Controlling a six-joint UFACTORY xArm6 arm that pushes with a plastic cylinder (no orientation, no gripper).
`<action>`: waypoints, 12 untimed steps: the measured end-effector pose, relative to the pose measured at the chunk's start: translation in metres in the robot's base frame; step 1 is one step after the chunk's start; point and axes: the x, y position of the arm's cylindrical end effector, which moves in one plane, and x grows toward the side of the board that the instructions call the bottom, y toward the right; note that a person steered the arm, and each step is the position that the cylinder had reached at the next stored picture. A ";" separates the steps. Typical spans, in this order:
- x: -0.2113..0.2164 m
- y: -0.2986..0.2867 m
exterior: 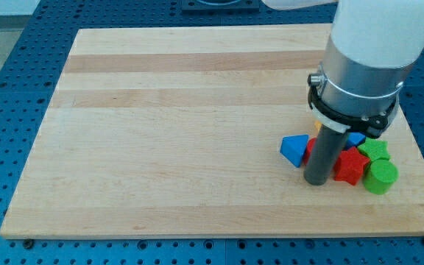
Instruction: Slide the blue triangle to the yellow heart
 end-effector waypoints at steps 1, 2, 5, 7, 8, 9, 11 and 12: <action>0.013 -0.006; 0.019 -0.020; -0.004 -0.042; -0.014 -0.037; -0.015 -0.046; -0.026 -0.045; -0.040 -0.038; -0.040 -0.038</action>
